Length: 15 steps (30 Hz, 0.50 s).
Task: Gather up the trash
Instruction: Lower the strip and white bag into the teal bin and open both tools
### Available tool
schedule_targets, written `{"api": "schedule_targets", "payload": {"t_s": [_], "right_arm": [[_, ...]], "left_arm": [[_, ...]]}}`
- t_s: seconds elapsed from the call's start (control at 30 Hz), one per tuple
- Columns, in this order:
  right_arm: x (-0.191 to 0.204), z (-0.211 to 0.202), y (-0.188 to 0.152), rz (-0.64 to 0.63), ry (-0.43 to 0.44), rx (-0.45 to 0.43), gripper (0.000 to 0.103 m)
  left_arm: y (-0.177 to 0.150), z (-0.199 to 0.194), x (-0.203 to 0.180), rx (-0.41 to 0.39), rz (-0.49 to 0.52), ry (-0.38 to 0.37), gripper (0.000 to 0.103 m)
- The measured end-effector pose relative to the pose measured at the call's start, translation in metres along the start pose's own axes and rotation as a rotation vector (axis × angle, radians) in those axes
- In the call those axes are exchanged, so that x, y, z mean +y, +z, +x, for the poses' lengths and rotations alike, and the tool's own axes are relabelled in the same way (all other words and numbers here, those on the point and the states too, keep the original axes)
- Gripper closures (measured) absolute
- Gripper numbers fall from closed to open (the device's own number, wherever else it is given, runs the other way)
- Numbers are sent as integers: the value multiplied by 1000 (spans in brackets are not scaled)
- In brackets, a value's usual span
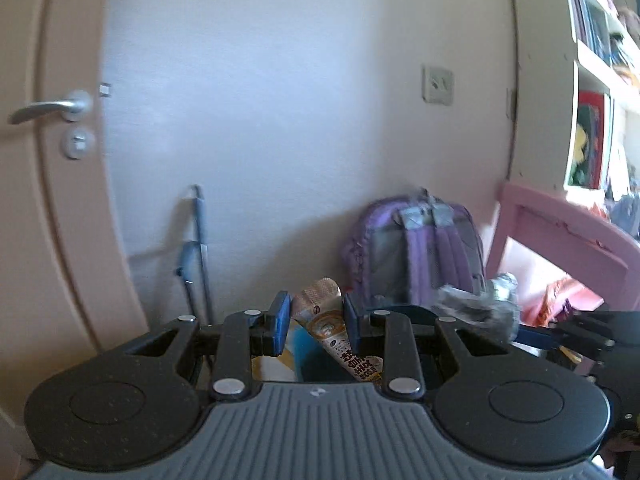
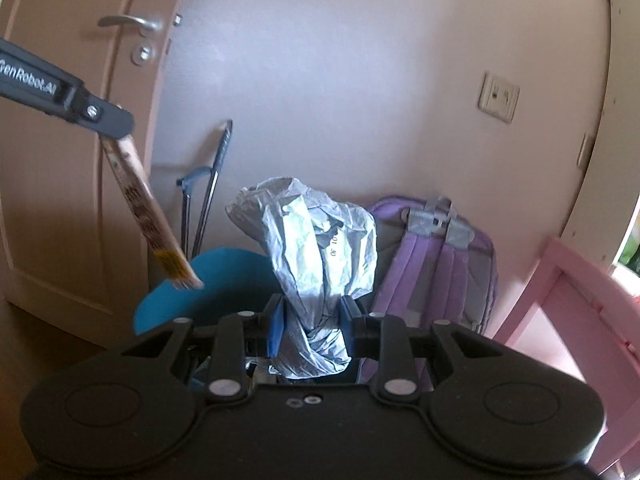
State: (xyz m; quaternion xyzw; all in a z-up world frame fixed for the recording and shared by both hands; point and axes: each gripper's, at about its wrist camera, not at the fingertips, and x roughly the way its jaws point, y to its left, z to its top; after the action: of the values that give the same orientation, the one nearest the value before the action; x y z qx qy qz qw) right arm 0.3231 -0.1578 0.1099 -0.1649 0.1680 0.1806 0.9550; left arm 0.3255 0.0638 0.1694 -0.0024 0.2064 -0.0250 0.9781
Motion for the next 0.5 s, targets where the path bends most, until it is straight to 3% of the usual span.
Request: {"api": "schedule_targets", "payload": {"t_s": [0.23,0.5], "right_arm": [[-15,45,-16,74,40,92,75],[-6,75,-35,50,84,163,73]], "left_arm": [[-24,73,-38,130,62,2,75],[-52,131,-56,281,95,13,75]]}}
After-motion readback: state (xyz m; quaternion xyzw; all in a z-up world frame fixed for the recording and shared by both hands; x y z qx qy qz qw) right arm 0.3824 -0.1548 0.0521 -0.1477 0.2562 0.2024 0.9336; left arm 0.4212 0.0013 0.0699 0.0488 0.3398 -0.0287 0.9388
